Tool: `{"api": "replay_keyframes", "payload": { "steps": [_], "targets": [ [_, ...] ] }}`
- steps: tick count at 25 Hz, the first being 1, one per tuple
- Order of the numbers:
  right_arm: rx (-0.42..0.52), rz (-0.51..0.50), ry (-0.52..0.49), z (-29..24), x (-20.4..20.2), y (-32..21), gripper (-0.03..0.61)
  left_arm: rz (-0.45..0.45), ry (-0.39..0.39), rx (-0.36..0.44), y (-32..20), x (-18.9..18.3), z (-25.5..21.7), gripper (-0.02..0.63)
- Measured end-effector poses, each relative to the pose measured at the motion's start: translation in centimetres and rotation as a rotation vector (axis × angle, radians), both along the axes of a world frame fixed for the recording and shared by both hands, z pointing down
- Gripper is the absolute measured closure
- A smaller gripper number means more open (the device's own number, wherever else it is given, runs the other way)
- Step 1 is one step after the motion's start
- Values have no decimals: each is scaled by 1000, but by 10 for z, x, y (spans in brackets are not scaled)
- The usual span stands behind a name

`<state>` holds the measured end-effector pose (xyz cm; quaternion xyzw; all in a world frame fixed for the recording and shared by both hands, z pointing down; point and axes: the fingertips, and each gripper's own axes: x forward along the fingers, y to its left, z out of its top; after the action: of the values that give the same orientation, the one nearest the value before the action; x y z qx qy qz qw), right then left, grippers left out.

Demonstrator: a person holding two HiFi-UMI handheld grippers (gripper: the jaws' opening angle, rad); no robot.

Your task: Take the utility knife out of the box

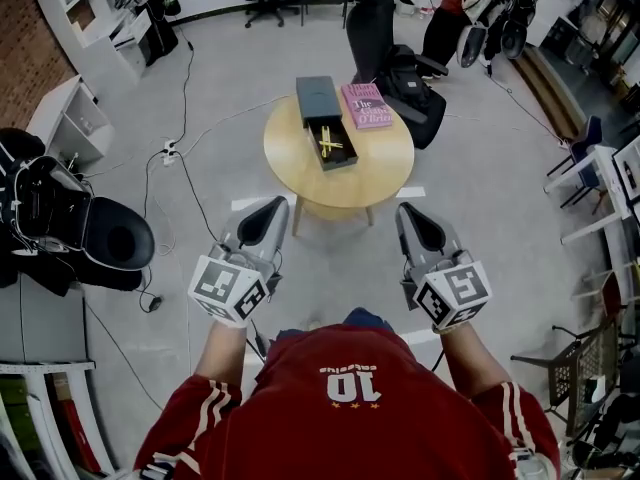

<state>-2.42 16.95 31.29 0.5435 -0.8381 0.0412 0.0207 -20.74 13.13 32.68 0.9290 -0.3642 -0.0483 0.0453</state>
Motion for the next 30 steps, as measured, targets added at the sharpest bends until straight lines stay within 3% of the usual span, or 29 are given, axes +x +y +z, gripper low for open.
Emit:
{"api": "replay_keyframes", "payload": {
  "steps": [14, 30],
  "targets": [
    [-25, 23, 6, 11, 16, -27, 583, 25, 8, -30, -34, 16, 16, 611],
    [-15, -73, -1, 34, 46, -154, 581, -50, -23, -34, -140, 46, 22, 611]
  ]
}}
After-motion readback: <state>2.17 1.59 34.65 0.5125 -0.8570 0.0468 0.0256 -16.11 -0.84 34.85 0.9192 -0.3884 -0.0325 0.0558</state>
